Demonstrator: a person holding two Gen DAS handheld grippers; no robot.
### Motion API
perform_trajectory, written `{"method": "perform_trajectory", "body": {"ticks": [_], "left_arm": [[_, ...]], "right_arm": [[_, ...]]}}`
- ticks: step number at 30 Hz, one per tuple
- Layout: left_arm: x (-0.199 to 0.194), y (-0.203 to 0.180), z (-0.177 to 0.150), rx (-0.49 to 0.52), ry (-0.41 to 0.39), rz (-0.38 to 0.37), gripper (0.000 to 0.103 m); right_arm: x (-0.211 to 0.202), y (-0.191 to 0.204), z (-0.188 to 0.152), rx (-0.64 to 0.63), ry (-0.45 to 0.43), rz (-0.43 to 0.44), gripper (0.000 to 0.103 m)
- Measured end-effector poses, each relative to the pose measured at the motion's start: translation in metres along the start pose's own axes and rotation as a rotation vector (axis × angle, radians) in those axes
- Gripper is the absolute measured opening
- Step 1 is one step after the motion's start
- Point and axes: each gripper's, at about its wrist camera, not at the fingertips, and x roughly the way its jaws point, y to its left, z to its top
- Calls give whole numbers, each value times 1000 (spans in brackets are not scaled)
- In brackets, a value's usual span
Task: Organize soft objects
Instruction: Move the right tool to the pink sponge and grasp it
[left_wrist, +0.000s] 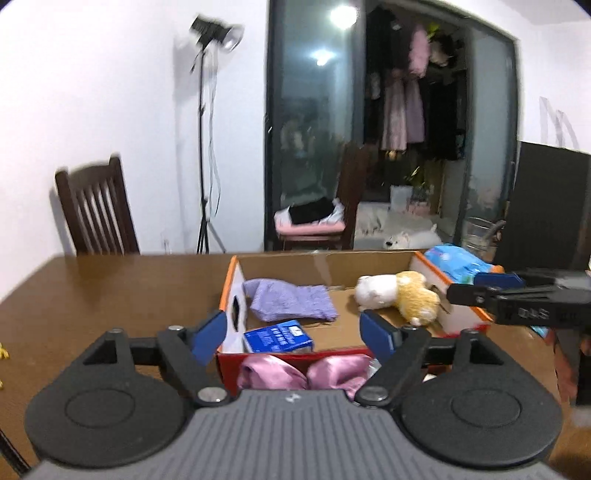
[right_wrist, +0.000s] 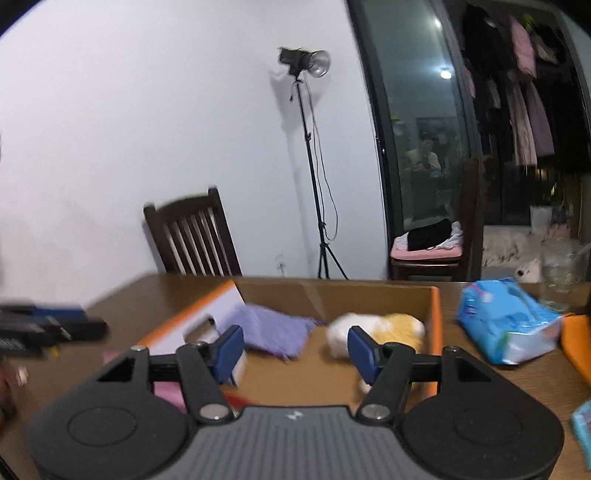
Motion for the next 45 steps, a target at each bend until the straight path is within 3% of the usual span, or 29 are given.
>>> {"method": "perform_trajectory", "body": {"ticks": [10,16,21,27,36,40,45], "left_arm": [[-46,-26,-21,27,-57,-30,92],[-61,-19,-38,-6,-41,-47,93],[-74,-16,-71,-59,-6,-99,94],[-78,-32,-125,28,86,-131,94],[-62,-32,-132,-22,71,-215,94],[-43,-27,-118,-72,83,-262,83],[-17,-26,-109,-108,86,-303,81]], "right_arm": [[-32,4,-1,-21,-47,-29,63],[-79,16,-44,4,-13,-14,65],[-117,33,-89,14,39,-29,66],[-149,42,-136,148,59,-73,67],[-139,70,-140,127,84,-89,66],[-122,69,-129,138,86,-120,65],[-95,63,-121,171,69,-158,68]]}}
